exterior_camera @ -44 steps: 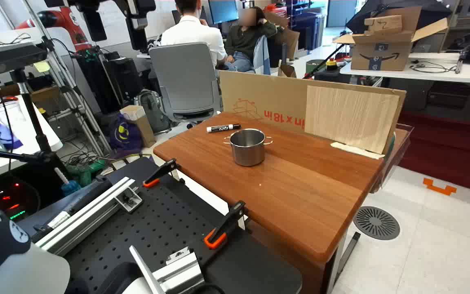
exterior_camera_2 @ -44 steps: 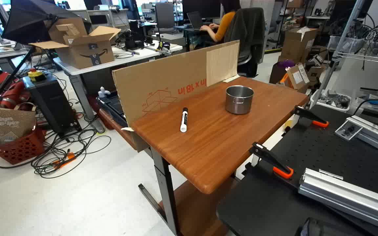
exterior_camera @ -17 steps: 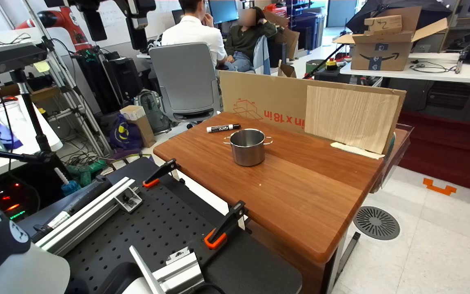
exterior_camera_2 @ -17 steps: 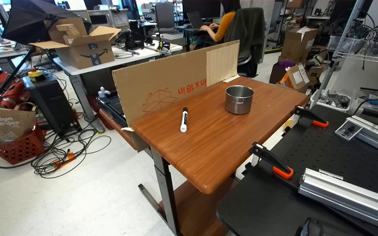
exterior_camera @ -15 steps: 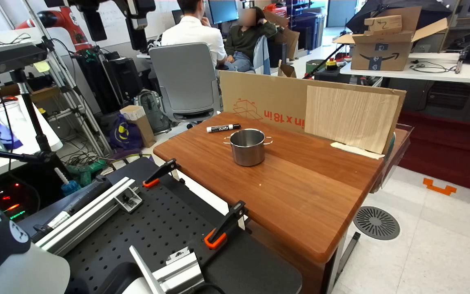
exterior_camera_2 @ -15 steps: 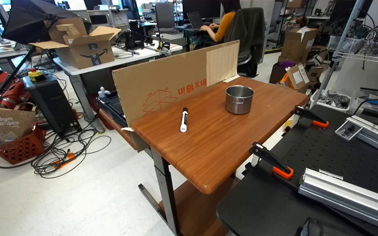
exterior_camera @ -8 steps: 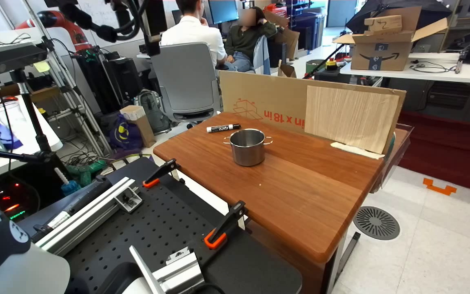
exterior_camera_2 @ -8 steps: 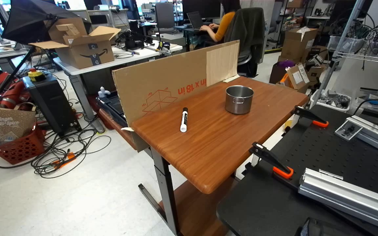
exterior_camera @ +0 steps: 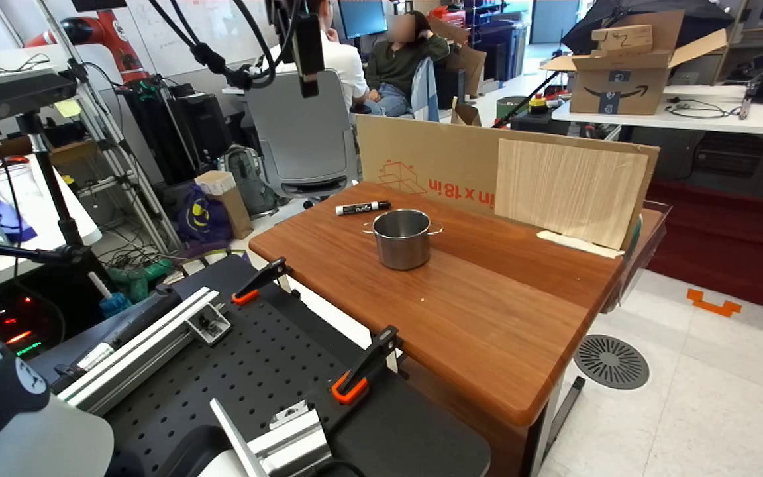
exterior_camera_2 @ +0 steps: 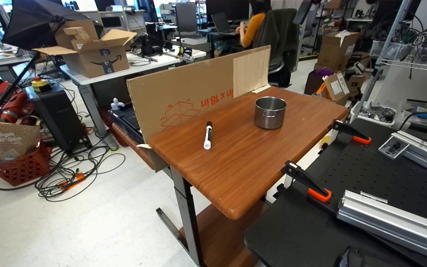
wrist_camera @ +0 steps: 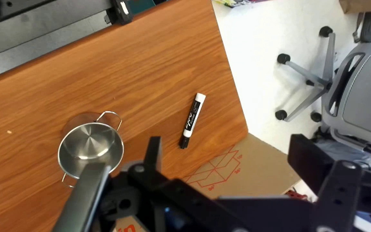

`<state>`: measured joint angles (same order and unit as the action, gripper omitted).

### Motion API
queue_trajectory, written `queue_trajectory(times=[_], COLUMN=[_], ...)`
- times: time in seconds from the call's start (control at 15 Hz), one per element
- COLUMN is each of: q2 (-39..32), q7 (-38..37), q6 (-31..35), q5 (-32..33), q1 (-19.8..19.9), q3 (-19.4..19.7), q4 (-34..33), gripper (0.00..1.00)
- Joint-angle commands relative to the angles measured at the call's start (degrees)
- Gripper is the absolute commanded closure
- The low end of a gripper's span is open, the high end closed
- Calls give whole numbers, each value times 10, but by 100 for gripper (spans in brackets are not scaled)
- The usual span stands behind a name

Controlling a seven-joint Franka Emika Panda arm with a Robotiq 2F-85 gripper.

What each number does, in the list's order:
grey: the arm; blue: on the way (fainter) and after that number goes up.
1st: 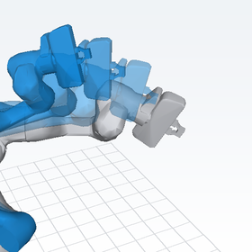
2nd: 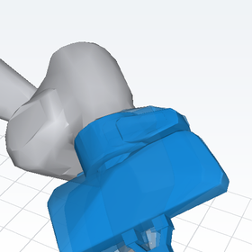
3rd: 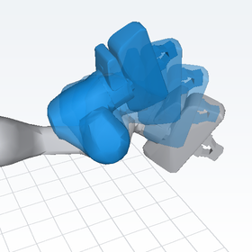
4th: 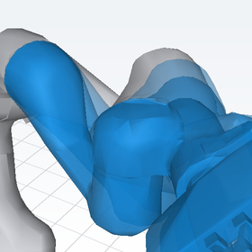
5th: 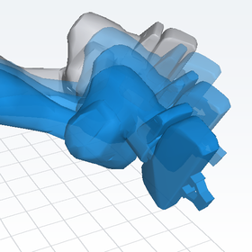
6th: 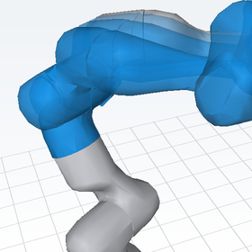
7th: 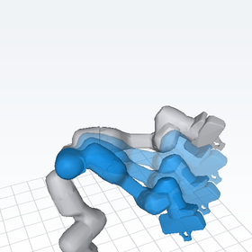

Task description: Pick up the black marker and place it in the silver pot

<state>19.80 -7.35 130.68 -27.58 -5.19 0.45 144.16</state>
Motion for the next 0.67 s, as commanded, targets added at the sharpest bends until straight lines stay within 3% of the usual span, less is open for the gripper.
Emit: queue_trajectory(times=[0.0, 0.27, 0.6], q2=[-86, -165, -244], q7=[-85, -181, -300], q6=[23, 41, 46], q5=[9, 53, 153], q1=[9, 10, -1], q3=[-28, -47, -48], q4=[-67, -128, -186], gripper=[0, 0, 0])
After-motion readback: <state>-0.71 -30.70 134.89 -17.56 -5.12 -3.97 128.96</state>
